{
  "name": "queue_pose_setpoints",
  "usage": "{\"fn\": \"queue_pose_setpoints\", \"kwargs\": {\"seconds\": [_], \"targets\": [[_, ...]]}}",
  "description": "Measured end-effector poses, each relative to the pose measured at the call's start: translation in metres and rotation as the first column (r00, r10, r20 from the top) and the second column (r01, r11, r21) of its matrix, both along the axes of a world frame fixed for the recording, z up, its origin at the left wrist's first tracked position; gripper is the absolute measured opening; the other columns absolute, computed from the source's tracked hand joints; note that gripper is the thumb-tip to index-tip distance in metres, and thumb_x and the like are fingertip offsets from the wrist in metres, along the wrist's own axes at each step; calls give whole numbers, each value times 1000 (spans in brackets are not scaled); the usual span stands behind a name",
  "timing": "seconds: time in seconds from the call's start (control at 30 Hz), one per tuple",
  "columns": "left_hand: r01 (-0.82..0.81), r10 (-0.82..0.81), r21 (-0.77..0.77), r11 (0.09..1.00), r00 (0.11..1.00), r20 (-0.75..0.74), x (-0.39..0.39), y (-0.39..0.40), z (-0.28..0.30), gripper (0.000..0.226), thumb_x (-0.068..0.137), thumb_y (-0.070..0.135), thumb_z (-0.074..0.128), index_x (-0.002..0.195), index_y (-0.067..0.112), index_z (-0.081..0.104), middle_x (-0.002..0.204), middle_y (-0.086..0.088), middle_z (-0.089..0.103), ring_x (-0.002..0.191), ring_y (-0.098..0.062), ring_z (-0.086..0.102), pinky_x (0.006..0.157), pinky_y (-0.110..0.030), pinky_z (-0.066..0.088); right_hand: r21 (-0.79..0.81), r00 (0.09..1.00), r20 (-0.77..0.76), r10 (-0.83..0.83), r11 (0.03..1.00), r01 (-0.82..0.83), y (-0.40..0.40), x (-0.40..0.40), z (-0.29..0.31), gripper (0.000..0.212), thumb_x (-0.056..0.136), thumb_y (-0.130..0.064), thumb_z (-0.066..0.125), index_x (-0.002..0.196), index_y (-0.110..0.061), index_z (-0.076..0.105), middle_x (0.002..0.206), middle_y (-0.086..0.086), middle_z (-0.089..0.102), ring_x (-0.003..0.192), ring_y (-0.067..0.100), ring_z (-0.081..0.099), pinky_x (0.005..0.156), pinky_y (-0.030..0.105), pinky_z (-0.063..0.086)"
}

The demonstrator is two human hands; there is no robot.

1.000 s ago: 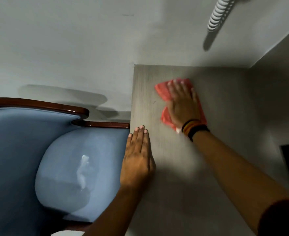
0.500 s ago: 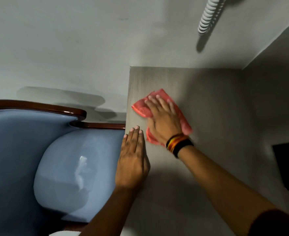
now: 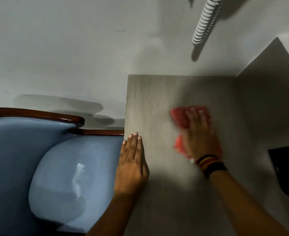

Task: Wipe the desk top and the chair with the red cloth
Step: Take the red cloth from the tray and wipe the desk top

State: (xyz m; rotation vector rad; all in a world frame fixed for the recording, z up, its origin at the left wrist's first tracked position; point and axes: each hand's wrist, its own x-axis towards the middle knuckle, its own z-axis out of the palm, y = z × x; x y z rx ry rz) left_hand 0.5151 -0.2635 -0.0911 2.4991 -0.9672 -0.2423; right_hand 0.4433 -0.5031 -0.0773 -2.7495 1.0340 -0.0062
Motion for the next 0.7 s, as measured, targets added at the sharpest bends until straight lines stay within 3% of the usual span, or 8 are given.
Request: {"fn": "queue_pose_setpoints", "kwargs": {"seconds": [0.1,0.2,0.3,0.37,0.47,0.5,0.6,0.7], "targets": [[19,-19,1,1000,1000,-20,0,0,-2,73,99,8,47,166,8,19,177,-8,13,165,-19,2,137,-40,5,46,948,40,-316,948,315,-72,18,2,73,92,-39,32,162,-19,32,173,6,28,161,33,20,131,60,13],[8,-8,0,1000,1000,-6,0,-1,-2,73,99,10,46,166,9,18,177,-7,13,165,-19,2,137,-39,4,76,896,72,-438,898,432,-98,86,5,68,99,-34,39,163,-16,28,174,8,24,162,35,14,131,62,9],[20,-20,6,1000,1000,9,0,0,-2,74,97,10,47,166,8,20,176,-8,15,166,-20,5,137,-42,8,56,976,66,-207,977,203,-39,148,-1,75,96,-34,48,165,-16,24,175,10,22,163,34,13,132,61,7],[20,-20,14,1000,1000,11,0,-1,-1,75,97,10,47,166,7,19,177,-8,14,166,-20,4,137,-41,8,46,998,53,-19,999,16,15,170,-1,74,100,-41,42,166,-18,17,177,5,14,164,30,7,133,59,4],[8,-8,25,1000,1000,2,-2,0,2,73,100,13,44,166,8,16,177,-10,14,166,-20,4,137,-40,5,155,988,79,133,977,-144,53,154,9,65,107,-41,29,167,-21,15,177,0,11,165,22,4,134,54,1],[2,-2,25,1000,1000,-2,-2,1,2,72,101,14,44,167,8,16,177,-10,14,166,-20,4,137,-40,5,205,984,136,117,968,-143,56,135,13,64,107,-42,29,166,-22,19,177,1,15,165,21,8,134,53,2],[-18,18,15,1000,1000,-9,-2,2,3,71,101,14,43,167,8,16,177,-11,15,166,-22,6,137,-39,4,208,930,312,-195,969,134,59,47,18,72,101,-54,25,159,-13,38,170,12,34,159,31,28,131,54,17],[-16,16,-20,1000,1000,24,-5,4,15,74,98,10,47,165,4,19,176,-15,16,166,-27,10,137,-43,7,144,890,232,-392,919,367,59,-33,10,79,101,-55,25,162,-6,29,174,15,21,164,30,13,132,59,3]]}}
